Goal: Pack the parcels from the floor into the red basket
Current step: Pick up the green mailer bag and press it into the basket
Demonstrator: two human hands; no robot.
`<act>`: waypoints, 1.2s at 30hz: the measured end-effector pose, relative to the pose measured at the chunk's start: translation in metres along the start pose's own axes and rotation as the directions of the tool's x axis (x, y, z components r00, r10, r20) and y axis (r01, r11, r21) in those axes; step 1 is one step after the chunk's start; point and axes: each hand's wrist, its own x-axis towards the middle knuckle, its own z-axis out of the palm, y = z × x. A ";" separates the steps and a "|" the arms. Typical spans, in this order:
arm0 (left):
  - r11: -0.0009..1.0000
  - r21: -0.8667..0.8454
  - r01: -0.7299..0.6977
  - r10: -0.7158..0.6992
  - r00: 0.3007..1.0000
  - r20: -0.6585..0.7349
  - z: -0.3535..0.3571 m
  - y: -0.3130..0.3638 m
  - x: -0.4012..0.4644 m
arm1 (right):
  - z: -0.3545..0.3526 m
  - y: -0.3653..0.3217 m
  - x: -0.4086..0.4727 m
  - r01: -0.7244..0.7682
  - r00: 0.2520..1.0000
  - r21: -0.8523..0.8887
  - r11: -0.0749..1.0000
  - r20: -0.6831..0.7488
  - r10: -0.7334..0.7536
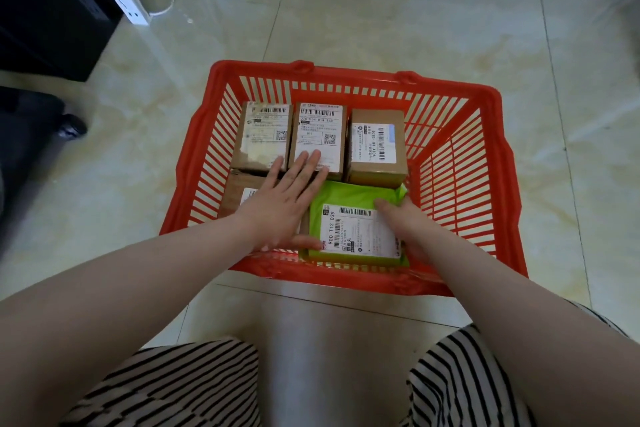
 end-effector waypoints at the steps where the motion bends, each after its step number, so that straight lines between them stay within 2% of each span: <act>1: 1.000 -0.001 0.001 -0.001 1.000 -0.004 0.000 0.001 0.001 | -0.001 0.002 0.002 0.013 1.000 0.075 0.997 0.013 -0.014; 3: 1.000 -0.004 0.000 0.000 1.000 -0.006 -0.001 0.001 0.000 | -0.003 0.000 -0.001 0.016 0.999 0.164 0.986 0.032 -0.021; 7: 1.000 -0.011 0.002 -0.002 1.000 0.005 -0.002 0.002 0.001 | -0.005 0.002 -0.010 -0.049 0.990 0.120 0.992 0.135 0.032; 9: 0.999 -0.047 -0.001 0.001 1.000 0.003 -0.004 0.001 0.001 | -0.006 0.005 -0.007 -0.009 0.986 0.101 0.995 0.164 -0.007; 12: 0.995 -0.103 0.004 -0.006 1.000 -0.018 -0.003 -0.001 -0.001 | -0.006 0.002 -0.016 0.082 0.987 0.081 0.993 0.132 -0.092; 26: 0.997 -0.068 -0.032 0.027 0.997 -0.074 0.006 -0.006 -0.001 | 0.001 0.009 -0.021 0.276 0.961 -0.111 0.955 0.013 -0.276; 30: 0.996 -0.083 -0.030 0.023 0.997 -0.075 0.006 -0.009 0.001 | 0.002 0.004 -0.020 0.283 0.957 -0.170 0.944 -0.012 -0.289; 36: 0.997 -0.074 -0.030 0.025 0.997 -0.076 0.007 -0.009 0.000 | 0.003 0.004 -0.018 0.276 0.960 -0.144 0.950 0.005 -0.279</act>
